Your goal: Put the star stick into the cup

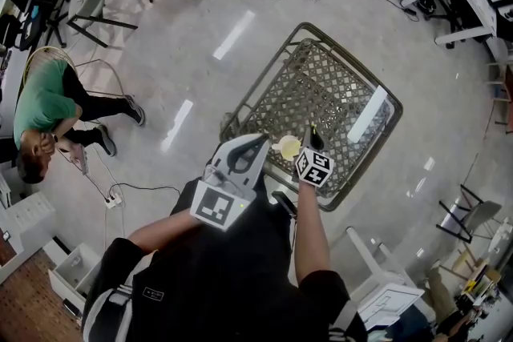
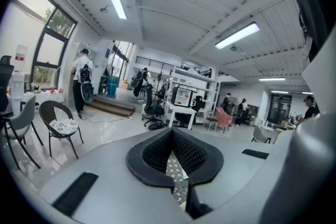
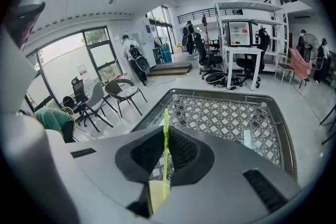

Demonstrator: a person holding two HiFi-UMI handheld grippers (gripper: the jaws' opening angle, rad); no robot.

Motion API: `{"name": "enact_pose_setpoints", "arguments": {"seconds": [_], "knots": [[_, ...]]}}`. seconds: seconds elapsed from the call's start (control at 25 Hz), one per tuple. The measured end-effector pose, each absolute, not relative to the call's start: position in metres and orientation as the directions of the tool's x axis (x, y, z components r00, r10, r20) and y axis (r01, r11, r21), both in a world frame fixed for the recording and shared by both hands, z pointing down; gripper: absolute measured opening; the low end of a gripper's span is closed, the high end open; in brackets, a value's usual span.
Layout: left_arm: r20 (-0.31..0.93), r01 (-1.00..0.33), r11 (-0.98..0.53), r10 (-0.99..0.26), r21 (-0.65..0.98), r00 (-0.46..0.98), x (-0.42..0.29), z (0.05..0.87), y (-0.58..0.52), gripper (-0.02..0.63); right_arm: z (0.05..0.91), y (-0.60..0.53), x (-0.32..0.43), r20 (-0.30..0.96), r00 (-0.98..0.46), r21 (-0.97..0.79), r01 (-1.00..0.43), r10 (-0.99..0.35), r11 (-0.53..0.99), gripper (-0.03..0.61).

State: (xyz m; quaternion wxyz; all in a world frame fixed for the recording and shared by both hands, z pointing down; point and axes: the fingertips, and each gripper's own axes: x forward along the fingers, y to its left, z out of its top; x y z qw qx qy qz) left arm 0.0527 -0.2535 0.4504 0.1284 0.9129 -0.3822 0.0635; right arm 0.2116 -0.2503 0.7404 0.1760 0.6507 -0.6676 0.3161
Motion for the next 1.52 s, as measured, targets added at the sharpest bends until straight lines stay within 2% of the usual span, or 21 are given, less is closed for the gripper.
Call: {"name": "enact_pose_setpoints", "arguments": {"seconds": [0.72,1.08,1.52], "knots": [[0.210,-0.725,-0.667,-0.694,0.171,0.689,0.045,0.449,-0.257,0.015,0.750,-0.256,0.213,0.656,-0.098,-0.204,-0.978,-0.748,-0.051,0.023],[0.205,-0.712,-0.682,-0.683,0.166,0.701,0.050,0.446,-0.253,0.015,0.745,-0.252,0.211,0.651,-0.108,-0.214,-0.976,-0.751,-0.045,0.076],[0.166,-0.704,-0.693,-0.684,0.156,0.710,0.056,0.429,-0.240,0.015,0.723,-0.233,0.214,0.622,-0.101,-0.227,-0.972,-0.776,-0.056,0.086]]}}
